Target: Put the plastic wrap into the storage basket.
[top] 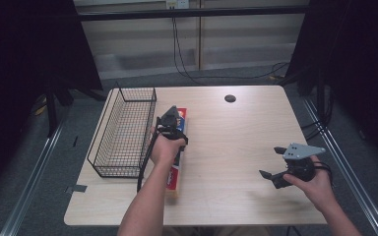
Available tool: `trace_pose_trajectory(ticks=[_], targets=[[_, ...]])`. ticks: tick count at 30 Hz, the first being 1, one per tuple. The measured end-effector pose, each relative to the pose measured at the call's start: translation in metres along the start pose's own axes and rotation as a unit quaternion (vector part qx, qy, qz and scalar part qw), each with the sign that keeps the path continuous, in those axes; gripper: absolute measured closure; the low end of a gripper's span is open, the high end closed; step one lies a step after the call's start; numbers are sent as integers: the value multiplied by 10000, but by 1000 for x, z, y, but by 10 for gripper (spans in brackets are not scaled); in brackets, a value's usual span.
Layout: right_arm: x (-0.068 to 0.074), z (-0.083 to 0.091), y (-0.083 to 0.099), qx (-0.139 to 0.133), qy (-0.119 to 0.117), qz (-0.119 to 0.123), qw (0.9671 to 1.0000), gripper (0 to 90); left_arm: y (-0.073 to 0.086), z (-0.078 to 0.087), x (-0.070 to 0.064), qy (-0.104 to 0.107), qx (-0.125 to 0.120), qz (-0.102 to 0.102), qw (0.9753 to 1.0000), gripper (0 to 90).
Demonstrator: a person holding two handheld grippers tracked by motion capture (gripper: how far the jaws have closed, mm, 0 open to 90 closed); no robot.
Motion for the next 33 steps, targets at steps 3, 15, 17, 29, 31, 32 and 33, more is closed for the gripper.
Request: trace_pose_trajectory(ticks=[3, 15, 17, 29, 31, 32, 33], targets=[[0, 0, -1, -8, -4, 14, 10000, 39, 1, 6, 2, 56, 80, -47, 9999, 434], [0, 1, 0, 12, -30, 52, 10000, 39, 12, -14, 6, -24, 94, 37, 9999, 410], [0, 0, 0, 4, -23, -4, 10000, 40, 10, -15, 6, -62, 49, 71, 9999, 403], [1, 1, -2, -46, 24, 30, 10000, 39, -2, -28, 9, -203, -246, 217, 9993, 365], [0, 1, -2, -52, 33, 60, 10000, 40, -3, -27, 7, -308, -235, 173, 9991, 418], [0, 1, -2, -60, 21, 51, 10000, 39, -2, -26, 7, -273, -128, 150, 9994, 422], [-1, 1, -2, -58, 27, 42, 10000, 40, -1, -25, 6, -207, -106, 212, 9995, 424]])
Point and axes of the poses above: each handheld gripper's, and its own axes: z roughly backward along the jaws, y roughly out of its underside, x roughly to its left, the point moved 6 cm from there along -z, roughly forward along the jaws, and after that the axes turned 15 degrees about -z, right-handed, at the moved point
